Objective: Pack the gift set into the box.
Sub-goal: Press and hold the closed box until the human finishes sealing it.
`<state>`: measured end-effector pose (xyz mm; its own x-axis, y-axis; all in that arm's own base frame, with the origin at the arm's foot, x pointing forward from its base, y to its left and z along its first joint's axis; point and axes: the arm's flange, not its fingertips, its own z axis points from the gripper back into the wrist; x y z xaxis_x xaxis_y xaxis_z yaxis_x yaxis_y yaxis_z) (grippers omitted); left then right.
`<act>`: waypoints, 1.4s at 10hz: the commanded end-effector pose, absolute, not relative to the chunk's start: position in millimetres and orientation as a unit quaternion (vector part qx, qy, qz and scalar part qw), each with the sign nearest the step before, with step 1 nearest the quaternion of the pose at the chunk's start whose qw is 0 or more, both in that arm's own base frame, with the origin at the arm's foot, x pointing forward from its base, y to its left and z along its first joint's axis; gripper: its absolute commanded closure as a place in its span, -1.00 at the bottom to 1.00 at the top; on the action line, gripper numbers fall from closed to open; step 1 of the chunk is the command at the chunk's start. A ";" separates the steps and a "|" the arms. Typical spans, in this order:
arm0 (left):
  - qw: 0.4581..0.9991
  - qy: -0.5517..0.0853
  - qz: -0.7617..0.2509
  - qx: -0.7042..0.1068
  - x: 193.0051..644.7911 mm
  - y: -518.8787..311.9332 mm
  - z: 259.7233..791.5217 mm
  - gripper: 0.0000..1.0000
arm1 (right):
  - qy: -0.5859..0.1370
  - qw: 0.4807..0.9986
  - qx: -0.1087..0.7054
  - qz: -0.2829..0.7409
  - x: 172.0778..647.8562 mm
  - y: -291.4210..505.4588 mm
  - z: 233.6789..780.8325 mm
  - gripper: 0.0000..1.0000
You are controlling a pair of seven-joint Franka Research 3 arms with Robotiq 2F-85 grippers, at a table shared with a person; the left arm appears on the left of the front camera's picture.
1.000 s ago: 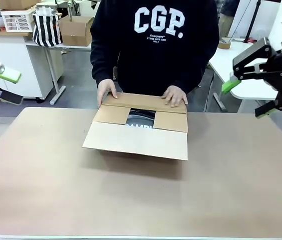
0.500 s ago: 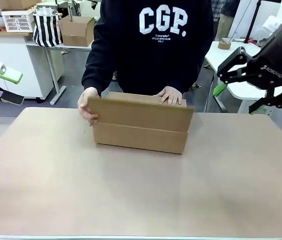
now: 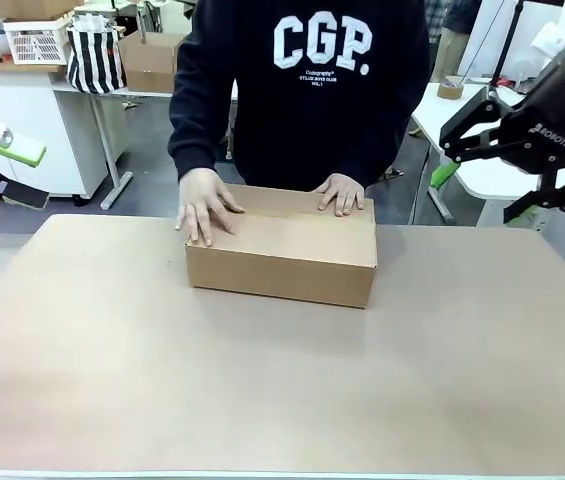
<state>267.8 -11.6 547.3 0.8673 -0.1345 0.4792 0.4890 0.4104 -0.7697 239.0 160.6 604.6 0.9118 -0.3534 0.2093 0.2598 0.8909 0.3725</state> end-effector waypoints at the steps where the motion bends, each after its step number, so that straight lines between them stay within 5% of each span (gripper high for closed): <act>1: 0.812 -0.183 -0.198 -0.517 269.2 -13.7 548.0 -1.00 | -0.133 0.964 0.178 -0.147 240.2 158.8 605.4 -1.00; 14: 0.812 -0.183 -0.198 -0.517 269.2 -13.7 548.0 -1.00 | -0.133 0.964 0.178 -0.147 240.2 158.8 605.4 -1.00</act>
<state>267.8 -11.5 547.9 0.8671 -0.1303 0.4809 0.4891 0.4061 -0.7719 239.1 160.2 604.5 0.9120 -0.3531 0.2087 0.2600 0.8913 0.3715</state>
